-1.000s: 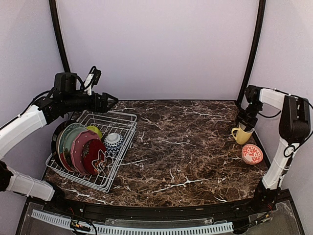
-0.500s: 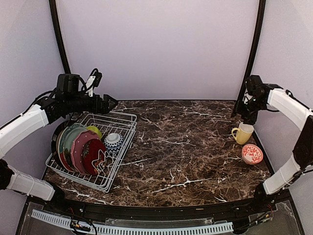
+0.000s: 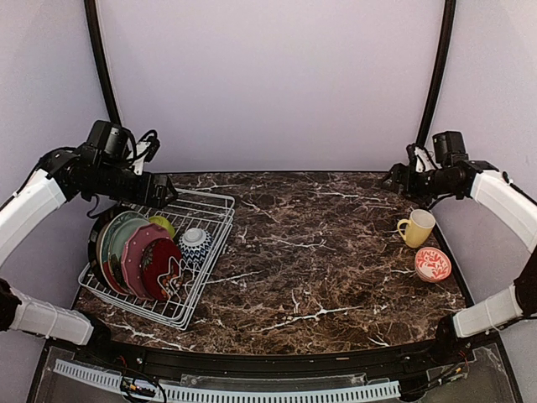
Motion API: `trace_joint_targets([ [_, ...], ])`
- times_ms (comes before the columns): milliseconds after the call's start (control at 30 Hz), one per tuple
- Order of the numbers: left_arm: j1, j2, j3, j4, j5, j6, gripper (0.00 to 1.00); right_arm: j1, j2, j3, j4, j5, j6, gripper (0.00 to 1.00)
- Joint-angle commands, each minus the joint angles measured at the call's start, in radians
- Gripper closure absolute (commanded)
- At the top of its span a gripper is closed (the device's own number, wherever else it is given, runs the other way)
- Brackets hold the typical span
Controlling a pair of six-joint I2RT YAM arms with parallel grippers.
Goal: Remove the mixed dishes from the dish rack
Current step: Grab the plate from the dish rack.
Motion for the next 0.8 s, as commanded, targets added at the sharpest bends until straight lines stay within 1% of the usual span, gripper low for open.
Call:
trace_joint_targets([
  [0,0.017,-0.048,0.106,-0.272,-0.159,0.035,0.01,0.004,-0.012,-0.031,0.162,-0.158,-0.048,0.05],
  [67,0.037,-0.045,0.145,-0.336,-0.189,0.03,0.01,0.007,-0.017,-0.05,0.192,-0.186,-0.06,0.01],
  [233,0.082,-0.046,0.194,-0.454,-0.282,0.015,0.01,0.01,-0.025,-0.091,0.256,-0.273,-0.084,0.01],
  [300,0.101,-0.051,0.214,-0.482,-0.29,0.026,0.01,0.013,-0.028,-0.1,0.275,-0.301,-0.097,0.01],
  [433,0.127,-0.054,0.257,-0.524,-0.387,0.033,0.01,0.014,-0.033,-0.126,0.33,-0.369,-0.107,0.01],
  [500,0.159,-0.057,0.265,-0.538,-0.407,0.028,0.01,0.015,-0.03,-0.135,0.365,-0.404,-0.103,0.01],
  [667,0.284,-0.087,0.223,-0.525,-0.369,0.057,0.01,0.026,-0.023,-0.189,0.5,-0.554,-0.047,0.01],
  [767,0.322,-0.091,0.191,-0.512,-0.267,0.076,0.03,0.039,-0.015,-0.203,0.538,-0.613,-0.05,0.01],
])
